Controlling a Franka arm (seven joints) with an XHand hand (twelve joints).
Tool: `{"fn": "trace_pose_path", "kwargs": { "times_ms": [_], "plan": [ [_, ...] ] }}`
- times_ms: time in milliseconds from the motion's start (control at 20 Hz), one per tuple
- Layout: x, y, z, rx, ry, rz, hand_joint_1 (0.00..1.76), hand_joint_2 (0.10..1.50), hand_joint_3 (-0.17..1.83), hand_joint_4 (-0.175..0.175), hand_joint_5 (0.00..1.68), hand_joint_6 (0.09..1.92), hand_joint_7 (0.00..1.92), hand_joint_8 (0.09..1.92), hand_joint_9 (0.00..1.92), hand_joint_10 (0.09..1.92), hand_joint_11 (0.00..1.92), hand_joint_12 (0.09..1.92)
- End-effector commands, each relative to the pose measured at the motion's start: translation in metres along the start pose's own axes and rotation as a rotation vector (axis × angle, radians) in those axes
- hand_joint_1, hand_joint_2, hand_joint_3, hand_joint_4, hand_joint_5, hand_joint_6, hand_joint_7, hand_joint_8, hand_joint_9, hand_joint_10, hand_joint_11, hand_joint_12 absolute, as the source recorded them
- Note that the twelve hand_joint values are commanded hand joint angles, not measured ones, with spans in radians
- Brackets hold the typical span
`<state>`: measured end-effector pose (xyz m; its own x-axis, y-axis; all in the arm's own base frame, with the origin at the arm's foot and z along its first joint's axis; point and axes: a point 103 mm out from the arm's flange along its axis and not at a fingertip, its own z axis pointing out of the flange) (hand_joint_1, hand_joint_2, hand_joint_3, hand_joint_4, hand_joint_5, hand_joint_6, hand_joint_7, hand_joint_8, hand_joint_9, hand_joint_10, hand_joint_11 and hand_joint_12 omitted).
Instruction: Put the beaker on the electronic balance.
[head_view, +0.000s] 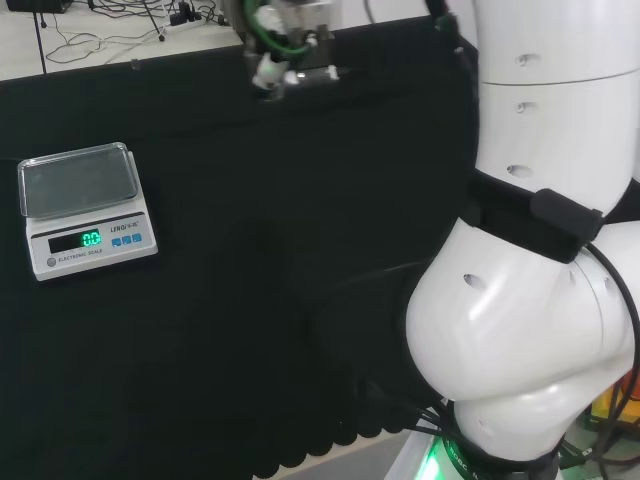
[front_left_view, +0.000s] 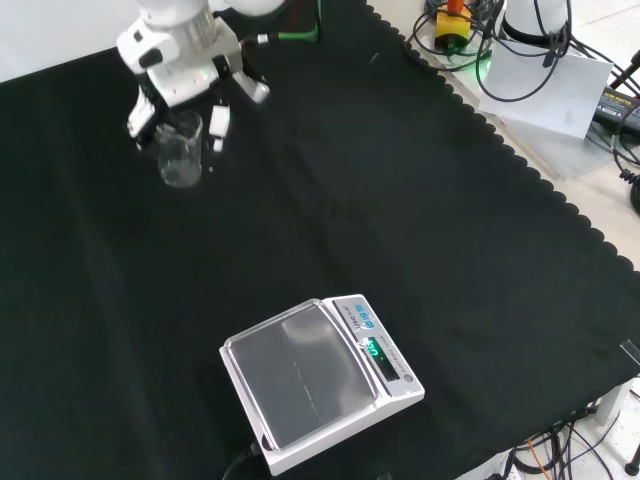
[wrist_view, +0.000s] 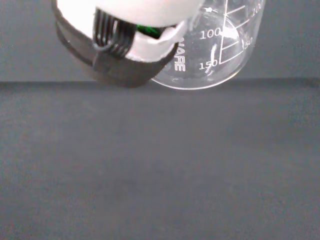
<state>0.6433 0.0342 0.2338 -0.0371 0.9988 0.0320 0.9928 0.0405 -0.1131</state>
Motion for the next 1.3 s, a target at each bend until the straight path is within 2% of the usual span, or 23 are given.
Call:
{"fn": "trace_pose_path", "kwargs": {
  "times_ms": [50,300,550,950,1300],
  "plan": [
    [0.186,0.02,0.039,0.104,-0.005,-0.243,1.17,0.93,0.59,0.038,0.83,1.36,0.82,1.42,0.97,1.19,1.23,0.88],
    [0.251,0.016,0.057,0.137,0.004,-0.36,1.17,0.92,0.59,0.038,0.84,1.36,0.82,1.42,0.97,1.19,1.23,0.88],
    [0.282,0.01,0.069,0.161,0.013,-0.417,1.18,0.92,0.59,0.038,0.84,1.36,0.82,1.42,0.97,1.18,1.23,0.88],
    [0.289,-0.001,0.077,0.182,0.039,-0.463,1.18,0.92,0.6,0.038,0.84,1.35,0.82,1.42,0.97,1.18,1.23,0.88],
    [0.283,-0.005,0.086,0.201,0.033,-0.453,1.18,0.91,0.61,0.038,0.85,1.35,0.83,1.42,0.97,1.18,1.23,0.88]
  ]
}}
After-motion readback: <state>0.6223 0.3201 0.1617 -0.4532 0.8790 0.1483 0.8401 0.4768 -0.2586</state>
